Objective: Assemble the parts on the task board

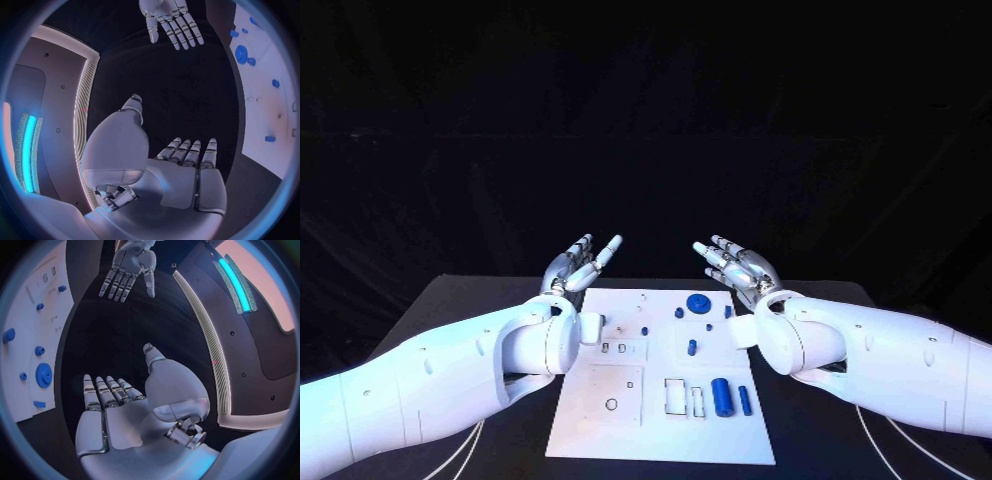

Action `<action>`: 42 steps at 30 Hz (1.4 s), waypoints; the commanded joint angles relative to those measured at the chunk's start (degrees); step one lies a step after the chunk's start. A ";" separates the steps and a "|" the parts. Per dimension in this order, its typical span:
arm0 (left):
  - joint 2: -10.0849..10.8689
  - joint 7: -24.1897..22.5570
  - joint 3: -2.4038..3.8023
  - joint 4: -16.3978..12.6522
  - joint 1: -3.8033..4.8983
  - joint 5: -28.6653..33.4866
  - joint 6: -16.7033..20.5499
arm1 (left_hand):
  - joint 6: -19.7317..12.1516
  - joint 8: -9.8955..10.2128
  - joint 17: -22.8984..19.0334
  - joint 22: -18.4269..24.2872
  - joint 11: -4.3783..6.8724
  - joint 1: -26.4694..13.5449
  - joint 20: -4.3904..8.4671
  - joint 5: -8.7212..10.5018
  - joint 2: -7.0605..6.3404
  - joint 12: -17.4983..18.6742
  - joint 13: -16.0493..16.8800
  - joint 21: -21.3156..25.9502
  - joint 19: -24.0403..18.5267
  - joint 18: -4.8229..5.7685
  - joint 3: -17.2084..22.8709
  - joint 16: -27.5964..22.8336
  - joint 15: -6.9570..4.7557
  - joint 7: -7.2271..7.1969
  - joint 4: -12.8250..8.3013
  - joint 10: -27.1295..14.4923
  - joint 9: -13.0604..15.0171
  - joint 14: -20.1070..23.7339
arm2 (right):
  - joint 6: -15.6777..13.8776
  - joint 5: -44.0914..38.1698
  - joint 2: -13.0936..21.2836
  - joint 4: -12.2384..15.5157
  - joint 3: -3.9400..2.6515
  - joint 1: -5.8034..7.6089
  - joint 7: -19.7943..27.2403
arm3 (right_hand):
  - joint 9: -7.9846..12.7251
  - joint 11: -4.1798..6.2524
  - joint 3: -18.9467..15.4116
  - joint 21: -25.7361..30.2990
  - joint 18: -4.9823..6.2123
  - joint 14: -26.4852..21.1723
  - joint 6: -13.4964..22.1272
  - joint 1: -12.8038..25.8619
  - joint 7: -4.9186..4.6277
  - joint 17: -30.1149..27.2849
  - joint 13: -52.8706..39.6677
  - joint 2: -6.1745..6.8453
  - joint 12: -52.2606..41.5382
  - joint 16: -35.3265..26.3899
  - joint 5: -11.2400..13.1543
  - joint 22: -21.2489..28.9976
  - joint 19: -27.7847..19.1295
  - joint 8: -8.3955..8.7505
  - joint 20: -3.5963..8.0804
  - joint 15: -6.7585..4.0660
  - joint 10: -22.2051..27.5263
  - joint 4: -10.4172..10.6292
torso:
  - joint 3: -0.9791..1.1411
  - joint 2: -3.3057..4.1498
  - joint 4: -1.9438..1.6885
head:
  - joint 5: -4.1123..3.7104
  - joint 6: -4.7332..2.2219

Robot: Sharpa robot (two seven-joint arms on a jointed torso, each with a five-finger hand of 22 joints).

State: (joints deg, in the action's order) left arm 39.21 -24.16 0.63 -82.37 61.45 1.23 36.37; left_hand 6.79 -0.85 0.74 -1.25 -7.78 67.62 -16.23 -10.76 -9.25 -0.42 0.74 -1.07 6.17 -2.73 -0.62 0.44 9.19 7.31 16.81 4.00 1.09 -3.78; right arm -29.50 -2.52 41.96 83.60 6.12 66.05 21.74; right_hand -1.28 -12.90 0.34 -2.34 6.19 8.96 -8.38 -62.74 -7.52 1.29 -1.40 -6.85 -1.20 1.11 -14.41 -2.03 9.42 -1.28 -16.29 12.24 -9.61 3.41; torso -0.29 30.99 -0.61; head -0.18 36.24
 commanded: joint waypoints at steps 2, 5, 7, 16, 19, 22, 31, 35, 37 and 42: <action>-0.13 1.02 0.06 -0.05 0.09 0.26 -2.86 | 1.48 -0.49 0.21 -0.14 -1.18 2.17 -0.60 -0.26 0.69 -0.56 0.22 -0.40 0.19 -1.10 0.53 0.51 0.70 3.64 0.41 1.03 0.22 -0.93 | 11.37 -3.94 -0.49 -1.07 0.79 0.89 -4.97 | -1.46 -1.93 0.11 -3.57 0.61 15.00 -12.05 -7.07 -8.94 1.39 -1.32 -0.51 -2.76 2.90 -0.39 -1.74 6.29 -2.53 -0.45 1.60 -14.73 -4.01 | 0.00 0.00 -0.01 | 0.00 0.00; -0.13 1.02 0.06 -0.05 0.09 0.26 -2.86 | 3.19 -0.81 0.39 -0.21 -1.96 2.88 -0.61 -0.07 1.89 -0.86 0.45 -0.58 0.44 -1.23 1.35 0.74 0.90 4.29 0.37 2.67 0.44 -2.20 | 12.53 -4.24 -0.63 -1.40 1.09 1.19 -5.51 | -1.76 -1.96 0.25 -4.99 0.63 20.62 -16.50 -8.06 -8.87 1.61 -1.58 -0.65 -3.55 3.63 -0.46 -2.36 8.92 -3.22 -0.44 1.58 -20.89 -4.85 | 0.00 0.00 -0.01 | 0.00 0.00; -0.13 1.02 0.06 -0.05 0.09 0.26 -2.86 | 5.73 -1.32 0.67 -0.46 -2.55 3.65 -0.63 0.10 2.97 -1.28 0.73 -1.05 1.52 -1.42 2.13 1.13 1.19 4.79 0.28 5.02 0.76 -4.28 | 12.75 -4.30 -0.66 -1.46 1.15 1.24 -5.61 | -1.82 -1.73 0.37 -5.85 0.81 23.47 -18.83 -8.56 -8.70 1.69 -1.67 -0.70 -3.79 3.78 -0.46 -2.69 10.55 -3.42 -0.45 1.34 -24.24 -5.38 | 0.00 0.00 -0.01 | 0.00 0.00; 5.47 -1.52 0.11 -3.23 0.26 0.23 -4.29 | 22.74 -4.69 2.10 -2.80 -5.39 7.43 -0.61 0.53 5.81 -4.31 2.20 -6.08 13.57 -2.61 3.57 4.10 3.50 6.76 -0.06 23.35 2.37 -20.34 | 5.33 -20.55 1.54 -3.00 1.11 2.20 -1.30 | -2.30 -0.08 1.21 -11.45 2.49 38.71 -31.33 -10.66 -7.75 2.43 -2.36 -0.41 -4.93 4.89 0.35 -4.86 22.14 -4.55 -0.41 -0.45 -39.28 -7.88 | 0.05 0.92 -0.38 | -1.29 0.94; 6.36 -1.58 0.15 -4.21 0.47 0.03 -4.57 | 29.98 -5.94 2.77 -4.33 -6.32 9.06 -0.63 0.61 6.18 -6.01 2.73 -9.84 22.60 -2.98 3.56 5.74 3.83 6.88 -0.18 33.03 2.84 -29.60 | 5.04 -23.09 1.84 -3.27 1.10 2.70 -1.79 | -2.70 1.00 2.41 -14.13 3.77 42.52 -39.04 -12.66 -6.91 2.51 -2.46 0.17 -5.34 5.36 0.89 -5.75 27.43 -5.46 -0.32 -1.67 -43.09 -10.09 | 0.08 1.40 -0.44 | -1.38 0.97; 7.52 -1.40 0.18 -5.65 0.98 -0.18 -5.06 | 38.29 -7.28 3.84 -5.56 -5.06 11.02 -0.46 0.69 6.41 -7.53 3.15 -13.59 31.04 -4.47 3.55 8.27 2.27 6.89 -0.46 42.33 3.26 -41.56 | 5.01 -27.74 2.27 -3.51 1.09 3.48 -3.12 | -2.66 2.27 4.76 -16.19 4.44 47.28 -43.64 -14.46 -6.01 2.57 -2.39 0.93 -5.38 6.25 1.01 -6.30 31.34 -5.84 0.27 -3.04 -47.34 -12.89 | 0.02 2.12 -0.58 | -1.53 0.80; 11.18 0.12 0.20 -10.65 2.73 -1.82 -7.08 | 44.35 -8.16 5.53 -6.41 -2.81 15.33 -0.01 0.73 5.79 -8.41 3.42 -17.65 39.37 -7.81 3.51 10.32 -0.60 5.56 -1.58 49.65 3.08 -51.82 | 7.55 -48.96 2.43 -4.72 1.01 6.69 -10.38 | -2.67 5.24 11.20 -25.83 4.16 59.74 -50.14 -13.17 -3.62 3.88 -2.37 4.52 -3.29 7.84 -0.32 -10.76 42.04 -5.19 5.30 -7.40 -56.43 -18.85 | -0.34 4.82 -0.83 | -1.98 0.59; 12.53 0.86 0.20 -13.09 3.59 -2.39 -7.78 | 45.58 -8.14 6.03 -6.48 -2.33 16.25 0.37 0.74 5.56 -8.22 3.42 -18.34 40.70 -7.88 3.33 10.21 -1.12 5.17 -1.98 51.28 3.03 -53.61 | 9.47 -59.57 2.00 -5.44 0.99 7.90 -14.81 | -2.76 6.01 11.46 -29.76 4.28 64.49 -51.56 -11.95 -2.97 5.23 -2.58 5.58 -2.88 9.10 -1.15 -13.09 43.84 -5.07 6.58 -8.79 -58.14 -19.32 | -0.53 6.19 -1.04 | -2.28 0.38; 13.10 1.18 0.20 -14.28 3.93 -2.52 -8.05 | 45.87 -8.11 6.18 -6.52 -2.21 16.41 0.51 0.75 5.52 -8.15 3.42 -18.59 41.13 -7.90 3.26 10.19 -1.25 5.08 -2.03 51.70 3.02 -54.08 | 10.37 -64.56 1.71 -5.68 0.98 8.34 -17.04 | -2.78 6.40 11.31 -31.68 4.34 67.15 -52.11 -11.41 -2.59 6.19 -2.65 6.20 -2.80 10.16 -1.12 -14.21 45.12 -5.07 7.22 -9.52 -58.51 -19.32 | -0.58 6.81 -1.18 | -2.44 0.19; 14.20 1.79 0.20 -16.97 4.62 -2.69 -8.60 | 46.10 -8.06 6.28 -6.59 -2.15 16.40 0.66 0.76 5.48 -8.05 3.41 -18.85 41.56 -7.92 3.14 10.08 -1.32 5.02 -1.98 52.00 3.01 -54.34 | 11.38 -75.23 1.03 -5.78 0.97 9.04 -21.70 | -2.69 7.42 10.99 -37.16 4.37 74.77 -52.58 -10.05 -1.62 9.98 -2.93 7.59 -2.63 14.29 -0.97 -17.43 49.44 -4.54 9.18 -11.41 -58.43 -18.93 | -0.81 8.55 -1.66 | -3.07 -0.37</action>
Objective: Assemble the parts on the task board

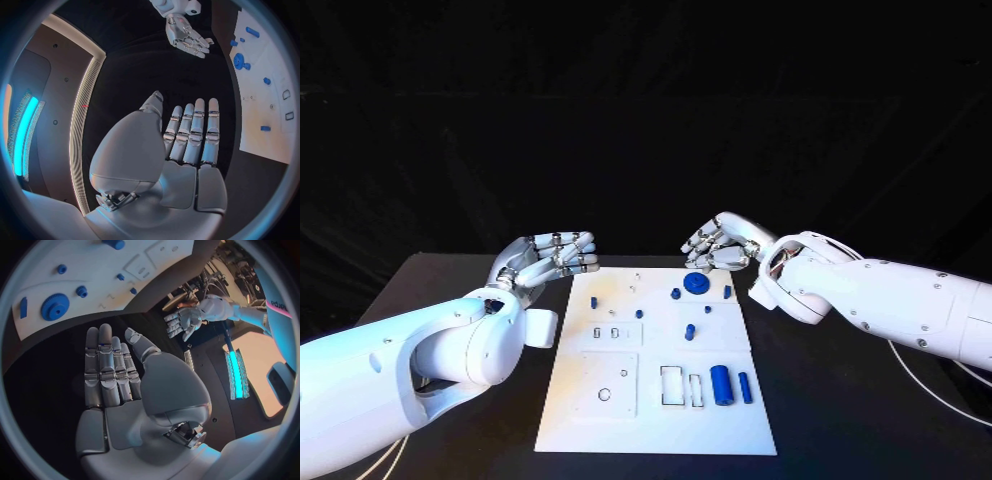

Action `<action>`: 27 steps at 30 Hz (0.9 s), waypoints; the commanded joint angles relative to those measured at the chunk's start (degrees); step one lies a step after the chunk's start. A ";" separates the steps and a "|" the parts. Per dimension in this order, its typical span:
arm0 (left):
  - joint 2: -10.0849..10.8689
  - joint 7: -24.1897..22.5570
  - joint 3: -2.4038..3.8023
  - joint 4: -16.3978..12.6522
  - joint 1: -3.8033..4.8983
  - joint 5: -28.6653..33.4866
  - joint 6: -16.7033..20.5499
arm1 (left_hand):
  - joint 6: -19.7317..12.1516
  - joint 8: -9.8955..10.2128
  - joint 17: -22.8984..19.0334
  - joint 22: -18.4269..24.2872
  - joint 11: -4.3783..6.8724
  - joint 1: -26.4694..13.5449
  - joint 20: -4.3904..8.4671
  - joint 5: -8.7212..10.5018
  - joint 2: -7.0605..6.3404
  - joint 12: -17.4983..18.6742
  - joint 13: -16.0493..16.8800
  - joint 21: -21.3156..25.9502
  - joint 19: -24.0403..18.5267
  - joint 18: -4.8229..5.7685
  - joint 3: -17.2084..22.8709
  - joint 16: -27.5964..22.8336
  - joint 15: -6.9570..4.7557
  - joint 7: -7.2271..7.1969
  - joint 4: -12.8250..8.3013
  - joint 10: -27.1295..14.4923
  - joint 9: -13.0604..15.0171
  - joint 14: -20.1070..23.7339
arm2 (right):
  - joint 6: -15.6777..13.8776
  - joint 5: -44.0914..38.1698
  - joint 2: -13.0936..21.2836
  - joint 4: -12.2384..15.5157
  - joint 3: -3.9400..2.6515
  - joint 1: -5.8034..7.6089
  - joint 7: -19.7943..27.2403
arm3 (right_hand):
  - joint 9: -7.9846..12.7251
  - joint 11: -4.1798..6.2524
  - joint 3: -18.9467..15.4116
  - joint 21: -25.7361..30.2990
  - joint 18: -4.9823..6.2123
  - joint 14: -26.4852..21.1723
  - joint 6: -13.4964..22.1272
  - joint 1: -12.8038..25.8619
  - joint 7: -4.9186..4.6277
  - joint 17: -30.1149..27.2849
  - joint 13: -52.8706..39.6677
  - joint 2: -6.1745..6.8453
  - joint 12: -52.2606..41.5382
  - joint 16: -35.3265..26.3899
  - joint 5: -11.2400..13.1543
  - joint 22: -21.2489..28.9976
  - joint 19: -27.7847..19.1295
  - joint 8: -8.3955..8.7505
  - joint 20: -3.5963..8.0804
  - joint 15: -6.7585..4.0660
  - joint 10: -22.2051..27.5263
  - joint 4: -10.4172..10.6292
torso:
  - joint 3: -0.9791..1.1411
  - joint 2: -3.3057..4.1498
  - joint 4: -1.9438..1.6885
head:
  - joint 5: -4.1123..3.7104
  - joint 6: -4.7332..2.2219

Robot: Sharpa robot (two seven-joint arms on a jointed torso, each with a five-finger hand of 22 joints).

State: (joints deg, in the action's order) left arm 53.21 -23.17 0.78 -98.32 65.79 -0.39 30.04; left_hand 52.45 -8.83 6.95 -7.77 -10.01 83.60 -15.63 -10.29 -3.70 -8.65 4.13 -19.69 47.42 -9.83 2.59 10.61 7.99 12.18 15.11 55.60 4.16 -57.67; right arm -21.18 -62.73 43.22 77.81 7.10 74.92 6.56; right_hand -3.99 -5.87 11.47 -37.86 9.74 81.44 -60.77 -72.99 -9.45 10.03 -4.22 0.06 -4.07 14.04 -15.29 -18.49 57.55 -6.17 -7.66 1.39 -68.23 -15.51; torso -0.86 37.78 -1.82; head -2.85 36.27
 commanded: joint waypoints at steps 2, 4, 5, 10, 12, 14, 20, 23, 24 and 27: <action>0.55 0.93 0.06 -1.99 0.55 -1.10 -2.42 | 0.45 -0.07 0.07 -0.07 0.10 0.42 0.07 0.30 -0.07 0.20 0.02 -0.24 0.34 -0.82 -0.07 -0.09 -0.13 0.13 -0.28 0.42 -0.07 -0.46 | 3.64 -18.92 -0.59 -0.03 -0.02 0.35 -8.18 | 0.02 0.70 -0.10 -3.51 0.79 4.24 -0.29 0.71 0.70 3.12 -0.31 1.10 0.04 3.25 -0.19 -2.15 2.70 0.61 1.16 -1.09 0.43 0.26 | -0.24 2.25 -0.59 | -0.50 -0.48; 0.88 1.02 0.08 -2.88 0.83 -1.12 -2.51 | 0.47 -0.05 0.08 -0.09 0.10 0.43 0.10 0.30 -0.09 0.23 0.02 -0.29 0.42 -0.83 -0.10 -0.12 -0.13 0.12 -0.27 0.44 -0.08 -0.47 | 4.42 -22.32 -1.01 -0.16 -0.02 0.47 -9.52 | -0.02 1.04 0.41 -5.70 0.70 5.14 -0.54 1.02 1.14 6.18 -0.64 1.19 -0.28 7.07 -1.49 -3.64 3.92 0.87 1.68 -1.59 0.67 0.60 | -0.31 2.90 -0.86 | -0.76 -0.57; 0.99 1.03 0.09 -3.15 0.92 -1.12 -2.54 | 0.47 -0.02 0.09 -0.10 0.10 0.44 0.13 0.30 -0.11 0.26 0.01 -0.34 0.50 -0.83 -0.11 -0.16 -0.13 0.12 -0.28 0.45 -0.08 -0.48 | 4.65 -23.17 -1.16 -0.20 -0.02 0.49 -9.84 | -0.02 1.18 0.56 -6.79 0.77 4.83 -0.58 1.31 1.12 8.20 -0.85 1.57 -0.49 10.02 -1.65 -4.45 4.30 1.04 1.96 -1.52 0.80 0.78 | -0.30 3.11 -0.94 | -0.87 -0.64; 1.64 1.05 0.22 -4.44 1.47 -1.14 -2.62 | 0.47 0.12 0.12 -0.17 0.08 0.46 0.29 0.30 -0.14 0.47 -0.04 -0.61 0.92 -0.83 -0.20 -0.36 -0.12 0.14 -0.26 0.46 -0.13 -0.48 | 5.83 -26.93 -1.99 -0.32 -0.03 0.57 -11.19 | -0.05 1.16 1.78 -19.29 -1.30 4.74 -0.51 2.03 1.29 18.02 -1.39 2.65 -0.66 22.97 -2.50 -20.22 10.60 1.70 2.11 -1.71 2.82 1.61 | -0.45 3.98 -1.26 | -1.24 -0.64; 1.76 1.05 0.24 -4.68 1.60 -1.14 -2.64 | 0.46 0.14 0.13 -0.18 0.07 0.47 0.30 0.30 -0.14 0.49 -0.05 -0.63 0.96 -0.83 -0.21 -0.39 -0.11 0.15 -0.25 0.46 -0.13 -0.48 | 6.24 -27.69 -2.30 -0.46 -0.03 0.59 -11.51 | -0.10 0.99 2.37 -23.56 -2.16 4.78 -0.64 2.09 1.36 24.86 -1.57 2.69 -0.83 30.03 -2.67 -26.07 12.59 1.77 1.98 -1.78 3.32 2.02 | -0.48 4.23 -1.35 | -1.33 -0.75; 1.93 1.05 0.27 -4.95 1.77 -1.14 -2.66 | 0.45 0.18 0.13 -0.19 0.06 0.47 0.33 0.30 -0.15 0.54 -0.06 -0.67 1.03 -0.83 -0.23 -0.44 -0.10 0.16 -0.25 0.45 -0.14 -0.46 | 6.90 -28.46 -2.69 -0.74 -0.03 0.59 -11.84 | -0.11 0.82 2.77 -27.58 -2.93 5.03 -0.57 2.22 1.40 31.24 -1.67 3.14 -0.87 36.47 -2.81 -31.70 14.61 1.90 1.91 -1.73 3.92 2.35 | -0.46 4.47 -1.42 | -1.42 -0.79; 2.24 1.11 0.32 -5.55 2.12 -1.14 -2.73 | 0.40 0.26 0.13 -0.21 0.03 0.47 0.38 0.30 -0.18 0.65 -0.08 -0.76 1.15 -0.82 -0.27 -0.55 -0.07 0.20 -0.24 0.40 -0.17 -0.41 | 8.64 -29.87 -3.59 -1.53 -0.03 0.57 -12.59 | -0.18 0.82 4.22 -36.94 -4.91 4.86 -0.59 2.13 1.31 44.57 -2.00 3.78 -1.35 49.76 -2.91 -45.38 19.67 1.99 1.68 -1.36 4.63 3.38 | -0.55 5.04 -1.75 | -1.76 -0.72; 2.44 1.10 0.35 -5.89 2.25 -1.14 -2.77 | 0.40 0.27 0.13 -0.21 0.03 0.47 0.39 0.30 -0.18 0.66 -0.08 -0.76 1.16 -0.82 -0.27 -0.56 -0.07 0.20 -0.24 0.40 -0.17 -0.41 | 9.27 -30.36 -3.95 -1.90 -0.02 0.53 -12.80 | -0.19 0.81 4.85 -38.41 -5.17 4.51 -0.62 2.09 1.29 46.82 -2.09 4.08 -1.52 52.22 -2.97 -47.55 20.13 2.01 1.55 -1.21 4.72 3.79 | -0.55 5.23 -1.83 | -1.80 -0.73; 2.49 1.11 0.36 -5.96 2.28 -1.14 -2.78 | 0.38 0.31 0.14 -0.21 0.01 0.47 0.41 0.30 -0.20 0.71 -0.09 -0.80 1.21 -0.81 -0.29 -0.61 -0.06 0.22 -0.23 0.38 -0.18 -0.38 | 9.42 -30.52 -4.03 -1.98 -0.02 0.51 -12.85 | -0.20 0.78 4.97 -38.75 -5.25 4.49 -0.66 2.08 1.25 47.35 -2.10 4.12 -1.53 52.75 -2.98 -48.09 20.29 2.00 1.51 -1.23 4.77 3.88 | -0.57 5.27 -1.86 | -1.81 -0.76; 2.62 1.12 0.38 -6.13 2.37 -1.14 -2.82 | 0.38 0.31 0.14 -0.21 0.01 0.47 0.41 0.30 -0.20 0.71 -0.09 -0.80 1.21 -0.81 -0.29 -0.61 -0.06 0.22 -0.23 0.38 -0.18 -0.38 | 9.91 -30.89 -4.31 -2.31 -0.02 0.47 -12.99 | -0.25 0.81 5.40 -39.77 -5.50 4.52 -0.87 1.97 1.22 48.81 -2.14 4.15 -1.66 54.21 -3.01 -49.72 20.87 1.92 1.47 -1.19 4.68 4.10 | -0.58 5.38 -1.93 | -1.88 -0.80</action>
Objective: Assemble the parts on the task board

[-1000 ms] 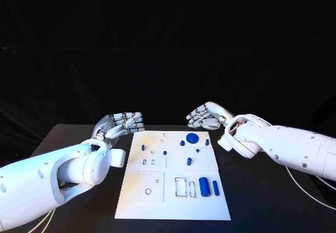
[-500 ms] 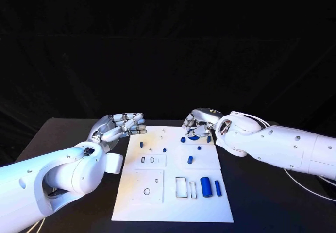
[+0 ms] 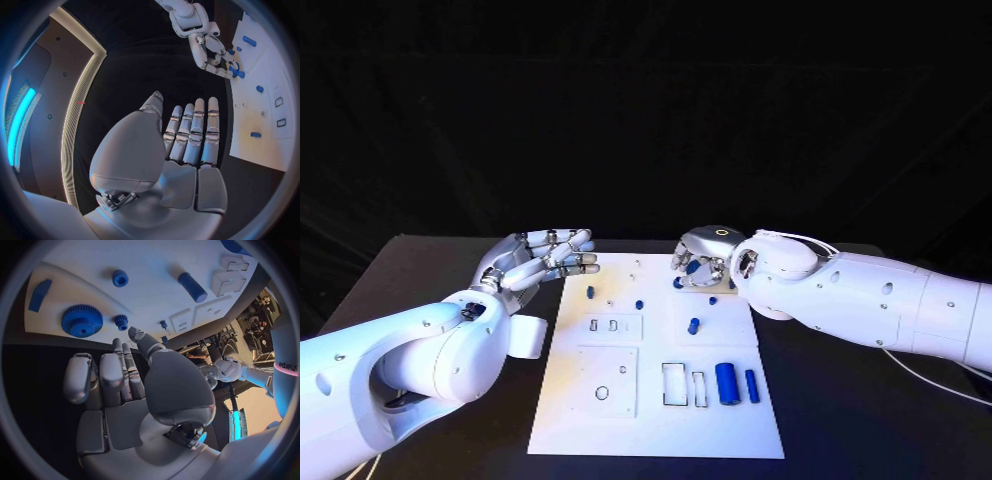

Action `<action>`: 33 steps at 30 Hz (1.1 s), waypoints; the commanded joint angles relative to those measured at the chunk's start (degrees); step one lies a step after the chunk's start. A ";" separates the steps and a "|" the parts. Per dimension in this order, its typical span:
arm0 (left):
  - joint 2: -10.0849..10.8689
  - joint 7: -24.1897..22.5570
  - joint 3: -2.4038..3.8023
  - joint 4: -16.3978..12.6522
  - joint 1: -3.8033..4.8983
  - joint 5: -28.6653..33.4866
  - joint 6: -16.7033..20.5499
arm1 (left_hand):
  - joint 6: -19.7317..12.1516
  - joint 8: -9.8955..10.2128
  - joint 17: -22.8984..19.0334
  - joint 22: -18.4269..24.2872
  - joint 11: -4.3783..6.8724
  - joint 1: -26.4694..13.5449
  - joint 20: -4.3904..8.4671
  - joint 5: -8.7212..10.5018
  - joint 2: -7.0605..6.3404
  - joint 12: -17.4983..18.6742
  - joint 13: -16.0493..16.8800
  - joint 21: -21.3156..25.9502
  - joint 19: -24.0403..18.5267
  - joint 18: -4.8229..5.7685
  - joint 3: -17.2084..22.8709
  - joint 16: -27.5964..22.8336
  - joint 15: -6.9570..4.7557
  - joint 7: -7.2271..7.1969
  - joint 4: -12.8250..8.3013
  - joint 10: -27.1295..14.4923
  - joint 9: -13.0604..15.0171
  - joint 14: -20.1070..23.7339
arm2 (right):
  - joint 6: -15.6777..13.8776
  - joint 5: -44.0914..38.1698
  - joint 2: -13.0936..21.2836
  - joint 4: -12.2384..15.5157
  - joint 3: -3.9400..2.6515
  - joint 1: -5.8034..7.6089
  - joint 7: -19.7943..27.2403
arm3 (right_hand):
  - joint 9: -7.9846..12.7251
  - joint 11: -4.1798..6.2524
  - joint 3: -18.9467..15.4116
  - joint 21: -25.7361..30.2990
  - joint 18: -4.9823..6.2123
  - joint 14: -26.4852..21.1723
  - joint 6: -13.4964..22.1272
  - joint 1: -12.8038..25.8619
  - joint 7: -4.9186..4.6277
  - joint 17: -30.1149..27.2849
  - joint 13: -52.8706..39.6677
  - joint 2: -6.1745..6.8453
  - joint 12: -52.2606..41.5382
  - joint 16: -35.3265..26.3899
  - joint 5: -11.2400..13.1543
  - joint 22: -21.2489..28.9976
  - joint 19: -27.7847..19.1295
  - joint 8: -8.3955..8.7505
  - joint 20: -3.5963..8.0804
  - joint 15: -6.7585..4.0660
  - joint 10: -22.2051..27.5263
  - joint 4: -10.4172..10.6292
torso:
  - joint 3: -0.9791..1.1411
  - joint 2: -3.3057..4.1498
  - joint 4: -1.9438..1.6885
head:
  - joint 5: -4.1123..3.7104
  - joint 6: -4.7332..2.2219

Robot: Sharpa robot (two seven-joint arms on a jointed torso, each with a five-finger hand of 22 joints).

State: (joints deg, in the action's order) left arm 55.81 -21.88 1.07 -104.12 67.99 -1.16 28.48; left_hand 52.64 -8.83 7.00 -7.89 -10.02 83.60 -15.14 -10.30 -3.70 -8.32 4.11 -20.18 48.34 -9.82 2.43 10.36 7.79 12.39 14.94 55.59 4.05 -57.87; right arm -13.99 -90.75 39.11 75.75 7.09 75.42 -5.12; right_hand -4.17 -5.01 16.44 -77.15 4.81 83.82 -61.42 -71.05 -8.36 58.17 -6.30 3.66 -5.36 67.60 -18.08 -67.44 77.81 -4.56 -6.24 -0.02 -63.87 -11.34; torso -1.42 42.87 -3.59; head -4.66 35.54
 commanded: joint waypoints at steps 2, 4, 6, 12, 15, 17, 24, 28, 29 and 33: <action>0.10 -0.14 0.10 -0.44 0.24 -0.37 -1.29 | 0.18 0.31 0.09 -0.10 0.01 0.48 -0.09 0.30 -0.20 0.38 -0.08 -0.31 0.30 -0.82 -0.13 -0.36 0.14 0.01 -0.07 0.39 -0.06 -0.18 | 3.00 -3.02 -0.38 -0.52 -0.01 -0.06 -1.38 | -0.09 -0.06 0.70 -1.08 -0.71 2.19 -0.30 -0.03 0.12 1.58 -0.08 0.59 -0.44 1.53 -0.23 -1.71 0.97 0.30 0.01 0.22 0.23 0.04 | -0.03 0.33 -0.21 | -0.11 -0.08; 0.18 -0.12 0.10 -0.54 0.28 -0.37 -1.34 | 0.14 0.37 0.09 -0.10 -0.02 0.46 -0.05 0.30 -0.20 0.46 -0.10 -0.35 0.37 -0.81 -0.16 -0.45 0.17 0.05 -0.05 0.34 -0.08 -0.15 | 3.20 -3.07 -0.55 -0.81 -0.01 -0.09 -1.44 | -0.11 -0.09 1.06 -1.37 -0.76 2.12 -0.41 -0.09 0.08 1.94 -0.08 0.54 -0.48 2.01 -0.33 -2.15 1.05 0.28 -0.02 0.25 0.18 0.19 | -0.04 0.41 -0.27 | -0.15 -0.08; 0.24 -0.11 0.11 -0.64 0.32 -0.37 -1.37 | 0.14 0.37 0.09 -0.10 -0.02 0.46 -0.05 0.30 -0.20 0.46 -0.10 -0.35 0.37 -0.81 -0.16 -0.45 0.17 0.05 -0.05 0.34 -0.08 -0.15 | 3.39 -3.11 -0.72 -1.11 -0.01 -0.11 -1.47 | -0.12 -0.10 1.32 -1.73 -0.86 2.13 -0.47 -0.13 0.05 2.50 -0.08 0.55 -0.53 2.55 -0.42 -2.74 1.27 0.29 -0.05 0.26 0.08 0.28 | -0.06 0.43 -0.26 | -0.16 -0.05; 0.37 -0.07 0.11 -0.84 0.41 -0.37 -1.40 | 0.14 0.37 0.09 -0.10 -0.02 0.46 -0.05 0.30 -0.20 0.46 -0.10 -0.35 0.37 -0.81 -0.16 -0.45 0.17 0.05 -0.05 0.34 -0.08 -0.15 | 3.82 -3.15 -1.03 -1.50 0.01 -0.27 -1.35 | -0.16 -0.12 1.77 -2.43 -1.03 2.18 -0.70 -0.09 0.00 3.53 -0.07 0.62 -0.60 3.58 -0.49 -3.87 1.69 0.24 -0.09 0.29 -0.07 0.52 | -0.07 0.49 -0.40 | -0.22 0.21; 0.45 -0.04 0.12 -0.87 0.45 -0.37 -1.38 | 0.14 0.37 0.09 -0.10 -0.02 0.46 -0.05 0.30 -0.20 0.46 -0.10 -0.35 0.37 -0.81 -0.16 -0.45 0.17 0.05 -0.05 0.34 -0.08 -0.15 | 4.01 -3.14 -1.14 -1.51 0.01 -0.34 -1.21 | -0.22 -0.07 2.13 -3.09 -1.22 2.26 -1.04 -0.10 0.03 4.40 -0.10 0.53 -0.76 4.39 -0.43 -4.97 2.19 0.12 -0.11 0.27 -0.44 0.72 | -0.05 0.52 -0.34 | -0.10 0.24; 0.49 -0.03 0.12 -0.88 0.49 -0.37 -1.37 | 0.12 0.41 0.10 -0.11 -0.04 0.44 -0.03 0.30 -0.20 0.52 -0.11 -0.39 0.42 -0.80 -0.18 -0.50 0.18 0.08 -0.02 0.31 -0.09 -0.13 | 4.10 -3.12 -1.20 -1.50 0.01 -0.38 -1.13 | -0.27 0.00 2.42 -3.48 -1.33 2.32 -1.30 -0.13 0.07 4.97 -0.12 0.43 -0.88 4.93 -0.39 -5.62 2.48 0.04 -0.10 0.24 -0.75 0.88 | -0.08 0.53 -0.35 | -0.10 0.23; 0.58 0.06 0.13 -0.94 0.62 -0.37 -1.43 | 0.11 0.43 0.10 -0.11 -0.05 0.44 -0.02 0.30 -0.20 0.55 -0.11 -0.40 0.43 -0.80 -0.19 -0.53 0.19 0.09 -0.01 0.30 -0.09 -0.12 | 4.70 -3.22 -1.31 -1.75 0.01 -0.42 -1.09 | -0.56 0.37 3.44 -4.45 -1.58 2.40 -2.50 -0.30 0.44 6.26 -0.16 0.03 -1.26 6.25 -0.31 -7.23 3.16 -0.40 0.03 0.01 -1.96 1.38 | -0.10 0.61 -0.47 | -0.25 0.24; 0.64 0.10 0.13 -1.04 0.71 -0.37 -1.53 | 0.09 0.46 0.10 -0.11 -0.07 0.42 -0.01 0.30 -0.18 0.58 -0.12 -0.41 0.46 -0.80 -0.20 -0.56 0.20 0.11 0.01 0.28 -0.10 -0.11 | 5.26 -3.23 -1.48 -2.07 0.02 -0.46 -1.01 | -0.80 0.63 3.96 -4.91 -1.70 2.38 -3.22 -0.36 0.74 6.73 -0.15 -0.10 -1.40 6.79 -0.18 -7.99 3.46 -0.61 0.17 -0.18 -2.74 1.70 | -0.14 0.69 -0.53 | -0.21 0.31; 0.66 0.11 0.13 -1.06 0.73 -0.37 -1.55 | 0.09 0.46 0.10 -0.11 -0.07 0.42 -0.01 0.30 -0.18 0.58 -0.12 -0.41 0.46 -0.80 -0.20 -0.56 0.20 0.11 0.01 0.28 -0.10 -0.11 | 5.38 -3.18 -1.53 -2.13 0.02 -0.48 -0.98 | -0.84 0.67 4.06 -4.96 -1.72 2.37 -3.33 -0.38 0.79 6.79 -0.14 -0.13 -1.41 6.87 -0.14 -8.09 3.49 -0.64 0.20 -0.22 -2.87 1.77 | -0.13 0.71 -0.52 | -0.19 0.31; 0.72 0.13 0.13 -1.09 0.79 -0.37 -1.56 | 0.09 0.46 0.10 -0.11 -0.07 0.42 -0.01 0.30 -0.18 0.58 -0.12 -0.41 0.46 -0.80 -0.20 -0.56 0.20 0.11 0.01 0.28 -0.10 -0.11 | 5.44 -2.99 -1.71 -2.28 0.03 -0.58 -0.86 | -1.04 0.89 4.58 -5.43 -1.86 2.37 -3.87 -0.57 0.98 7.22 -0.12 -0.37 -1.45 7.33 0.01 -8.91 3.86 -0.78 0.33 -0.37 -3.49 2.02 | -0.11 0.70 -0.56 | -0.27 0.38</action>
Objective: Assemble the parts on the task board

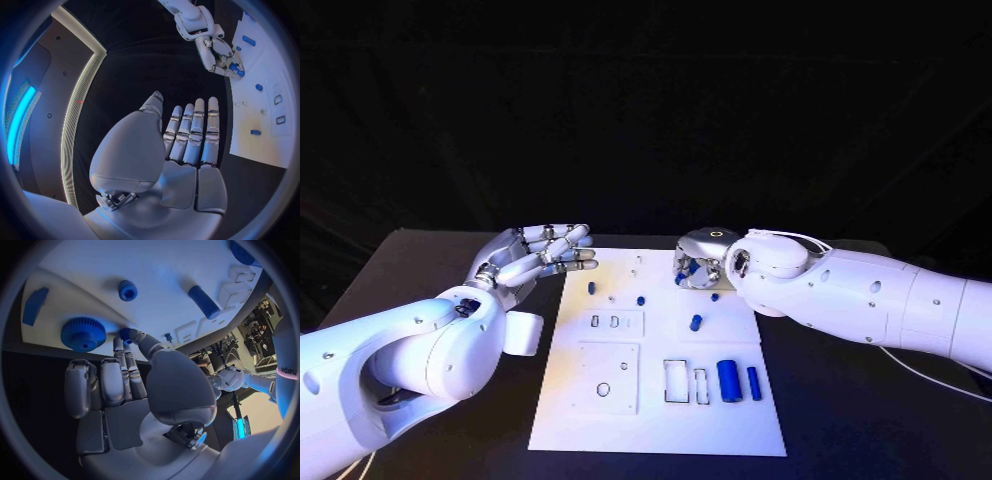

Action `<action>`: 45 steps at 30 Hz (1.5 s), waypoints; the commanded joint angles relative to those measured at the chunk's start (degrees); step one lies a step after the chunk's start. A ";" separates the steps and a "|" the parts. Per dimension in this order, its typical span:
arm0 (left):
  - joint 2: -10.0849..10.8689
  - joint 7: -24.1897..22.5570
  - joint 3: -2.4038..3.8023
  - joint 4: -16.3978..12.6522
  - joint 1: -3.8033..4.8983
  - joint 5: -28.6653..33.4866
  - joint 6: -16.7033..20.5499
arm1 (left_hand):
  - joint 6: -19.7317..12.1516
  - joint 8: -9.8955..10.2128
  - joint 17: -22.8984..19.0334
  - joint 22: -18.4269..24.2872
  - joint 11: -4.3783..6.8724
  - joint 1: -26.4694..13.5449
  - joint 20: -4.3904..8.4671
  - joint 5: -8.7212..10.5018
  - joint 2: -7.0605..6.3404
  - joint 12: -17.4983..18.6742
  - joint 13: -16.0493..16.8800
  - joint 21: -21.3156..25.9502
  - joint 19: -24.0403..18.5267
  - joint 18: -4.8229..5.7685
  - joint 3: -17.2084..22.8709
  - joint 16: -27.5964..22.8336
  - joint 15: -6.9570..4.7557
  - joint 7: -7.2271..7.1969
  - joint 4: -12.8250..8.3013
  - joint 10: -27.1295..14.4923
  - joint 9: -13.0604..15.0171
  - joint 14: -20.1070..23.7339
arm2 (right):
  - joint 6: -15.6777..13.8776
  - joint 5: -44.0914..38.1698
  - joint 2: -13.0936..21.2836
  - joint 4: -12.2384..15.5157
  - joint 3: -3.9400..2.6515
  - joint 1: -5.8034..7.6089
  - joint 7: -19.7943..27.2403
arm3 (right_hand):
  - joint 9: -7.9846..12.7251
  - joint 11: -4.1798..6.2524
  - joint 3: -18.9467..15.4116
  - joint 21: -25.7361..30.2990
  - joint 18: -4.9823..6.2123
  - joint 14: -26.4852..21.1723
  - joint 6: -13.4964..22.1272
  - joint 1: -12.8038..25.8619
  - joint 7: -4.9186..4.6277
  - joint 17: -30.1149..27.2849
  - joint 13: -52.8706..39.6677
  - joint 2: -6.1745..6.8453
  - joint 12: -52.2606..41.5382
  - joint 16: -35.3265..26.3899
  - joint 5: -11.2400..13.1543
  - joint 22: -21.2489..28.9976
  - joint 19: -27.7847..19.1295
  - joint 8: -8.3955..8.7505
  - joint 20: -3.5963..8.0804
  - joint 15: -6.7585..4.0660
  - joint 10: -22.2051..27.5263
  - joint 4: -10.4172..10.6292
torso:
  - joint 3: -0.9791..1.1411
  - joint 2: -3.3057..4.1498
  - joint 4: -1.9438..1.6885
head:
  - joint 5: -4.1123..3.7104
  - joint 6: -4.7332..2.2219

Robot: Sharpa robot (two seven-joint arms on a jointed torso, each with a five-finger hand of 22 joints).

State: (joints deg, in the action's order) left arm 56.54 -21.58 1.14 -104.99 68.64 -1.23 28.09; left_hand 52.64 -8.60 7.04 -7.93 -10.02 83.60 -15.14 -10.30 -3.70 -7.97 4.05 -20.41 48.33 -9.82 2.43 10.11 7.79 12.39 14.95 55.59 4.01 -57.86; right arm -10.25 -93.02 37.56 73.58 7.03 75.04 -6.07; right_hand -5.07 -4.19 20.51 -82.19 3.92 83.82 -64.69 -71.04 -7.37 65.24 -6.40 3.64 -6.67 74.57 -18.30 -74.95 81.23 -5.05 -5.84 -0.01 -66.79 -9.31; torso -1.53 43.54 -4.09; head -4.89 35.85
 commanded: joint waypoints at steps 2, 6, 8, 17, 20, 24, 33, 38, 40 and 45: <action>0.01 -0.15 0.06 -0.20 0.17 -0.31 -1.16 | 0.09 0.22 0.06 -0.07 -0.06 0.42 0.00 0.30 -0.18 0.24 -0.06 -0.18 0.46 -0.80 -0.20 -0.30 0.20 0.11 0.01 0.29 -0.06 -0.11 | 1.25 -0.67 -0.23 -0.21 0.09 -0.26 0.11 | -0.27 0.18 0.88 -0.61 -1.04 2.37 -0.96 -0.78 0.11 0.34 -0.02 -0.58 -0.19 0.58 0.65 -1.78 0.60 -0.40 0.02 -0.48 -0.95 0.11 | -0.03 0.04 -0.06 | -0.05 0.04; 0.04 -0.06 0.06 -0.13 0.23 -0.31 -1.15 | 0.05 0.30 0.08 -0.07 -0.10 0.38 0.02 0.30 -0.15 0.33 -0.08 -0.22 0.50 -0.79 -0.23 -0.37 0.22 0.17 0.06 0.23 -0.07 -0.10 | 0.10 -0.55 -0.29 -0.49 0.10 -0.32 0.02 | -0.48 0.29 1.91 -1.15 -1.22 2.35 -1.23 -1.38 0.10 0.67 0.08 -0.85 0.00 1.00 2.25 -2.75 1.06 -0.37 0.18 -0.58 -1.36 0.17 | -0.08 0.02 -0.16 | -0.15 0.04; 0.03 -0.03 0.06 -0.11 0.24 -0.31 -1.17 | 0.02 0.33 0.08 -0.07 -0.12 0.36 0.03 0.30 -0.15 0.38 -0.09 -0.23 0.52 -0.79 -0.25 -0.40 0.23 0.21 0.08 0.20 -0.08 -0.09 | -0.46 -0.44 -0.27 -0.54 0.10 -0.33 0.02 | -0.51 0.26 2.12 -1.37 -1.30 2.34 -1.24 -1.52 0.03 0.71 0.11 -0.82 0.07 1.07 2.35 -3.13 1.27 -0.33 0.19 -0.57 -1.38 0.14 | -0.13 0.01 -0.22 | -0.21 -0.01; 0.01 0.12 0.06 0.17 0.27 -0.31 -1.30 | -0.01 0.36 0.09 -0.07 -0.15 0.35 0.04 0.30 -0.12 0.42 -0.09 -0.24 0.53 -0.78 -0.25 -0.43 0.24 0.23 0.10 0.17 -0.09 -0.09 | -7.81 1.02 0.81 1.90 -0.16 0.01 0.22 | -0.90 0.32 3.49 -2.25 -1.60 2.34 -1.87 -2.24 -0.04 1.14 0.14 -0.68 0.18 1.63 1.70 -4.69 2.08 -0.46 0.23 -0.61 -2.20 0.07 | -0.32 -0.09 -0.52 | -0.42 -0.75; -0.02 0.13 0.06 0.26 0.27 -0.31 -1.32 | -0.01 0.36 0.09 -0.07 -0.15 0.35 0.04 0.30 -0.12 0.42 -0.09 -0.24 0.53 -0.78 -0.25 -0.43 0.24 0.23 0.10 0.17 -0.09 -0.09 | -10.19 1.20 0.29 1.70 -0.28 0.27 0.16 | -0.97 0.31 3.68 -2.36 -1.64 2.35 -1.94 -2.30 -0.07 1.26 0.16 -0.52 0.24 1.76 1.48 -4.89 2.17 -0.46 0.23 -0.61 -2.27 0.04 | -0.37 -0.03 -0.70 | -0.64 -1.11; -0.08 0.16 0.06 0.27 0.27 -0.31 -1.38 | -0.01 0.36 0.09 -0.07 -0.15 0.35 0.04 0.30 -0.12 0.42 -0.09 -0.24 0.53 -0.78 -0.25 -0.43 0.24 0.23 0.10 0.17 -0.09 -0.09 | -12.22 1.34 -1.17 0.44 -0.35 0.44 0.05 | -1.01 0.31 3.80 -2.39 -1.64 2.34 -1.97 -2.34 -0.08 1.24 0.17 -0.47 0.27 1.78 1.34 -4.94 2.18 -0.46 0.23 -0.60 -2.33 0.04 | -0.43 0.07 -1.02 | -0.79 -1.30; -0.29 0.23 0.06 0.23 0.28 -0.31 -1.61 | -0.03 0.42 0.10 -0.06 -0.17 0.37 0.06 0.29 -0.06 0.49 -0.10 -0.25 0.55 -0.77 -0.24 -0.48 0.26 0.26 0.12 0.13 -0.09 -0.10 | -14.82 1.72 -6.28 -4.16 -0.39 0.42 0.14 | -1.05 0.29 3.93 -2.48 -1.67 2.35 -2.00 -2.32 -0.14 1.34 0.18 -0.40 0.31 1.87 1.24 -5.10 2.27 -0.45 0.23 -0.60 -2.39 0.07 | -0.51 0.18 -1.30 | -0.81 -1.20; -0.35 0.26 0.06 0.18 0.28 -0.31 -1.67 | -0.03 0.42 0.10 -0.06 -0.18 0.37 0.06 0.29 -0.05 0.50 -0.10 -0.25 0.55 -0.77 -0.23 -0.49 0.27 0.26 0.12 0.13 -0.09 -0.10 | -15.12 1.76 -8.59 -6.83 -0.39 0.22 0.20 | -1.06 0.27 3.96 -2.52 -1.69 2.35 -1.99 -2.31 -0.16 1.38 0.19 -0.39 0.33 1.90 1.22 -5.17 2.31 -0.43 0.23 -0.59 -2.39 0.09 | -0.61 0.25 -1.50 | -0.97 -1.21; -0.36 0.26 0.06 0.10 0.28 -0.31 -1.69 | -0.03 0.42 0.10 -0.06 -0.18 0.37 0.06 0.29 -0.05 0.50 -0.10 -0.25 0.55 -0.77 -0.23 -0.49 0.27 0.26 0.12 0.13 -0.09 -0.10 | -15.05 1.66 -9.47 -7.97 -0.38 0.09 0.15 | -1.06 0.26 4.00 -2.55 -1.70 2.35 -1.98 -2.29 -0.19 1.40 0.19 -0.38 0.35 1.93 1.21 -5.24 2.35 -0.42 0.23 -0.58 -2.39 0.10 | -0.60 0.25 -1.55 | -1.02 -1.17; -0.31 0.29 0.06 -0.05 0.31 -0.31 -1.69 | -0.03 0.42 0.10 -0.06 -0.18 0.37 0.06 0.29 -0.05 0.50 -0.10 -0.25 0.55 -0.77 -0.23 -0.49 0.27 0.26 0.12 0.13 -0.09 -0.10 | -14.55 1.52 -10.67 -9.73 -0.37 -0.13 0.14 | -1.07 0.24 4.04 -2.51 -1.68 2.34 -1.96 -2.28 -0.21 1.36 0.20 -0.36 0.38 1.92 1.21 -5.15 2.28 -0.40 0.22 -0.57 -2.38 0.12 | -0.68 0.44 -1.74 | -1.10 -1.19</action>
State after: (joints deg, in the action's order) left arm 56.32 -21.08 1.14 -104.83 68.84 -1.25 27.54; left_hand 52.64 -8.38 7.06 -7.91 -10.02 83.60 -14.94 -10.30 -3.70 -7.75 4.01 -20.41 48.54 -9.81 2.43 9.91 7.80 12.39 14.95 55.59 3.97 -57.86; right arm -24.40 -91.16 27.19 64.43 6.65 75.00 -6.00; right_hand -6.04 -4.00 24.06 -84.42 3.03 84.02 -66.23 -73.08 -7.44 66.54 -6.11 3.27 -6.21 76.23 -16.75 -74.92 83.31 -5.29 -5.61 -0.22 -68.78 -9.25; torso -2.15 43.85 -5.66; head -5.91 34.67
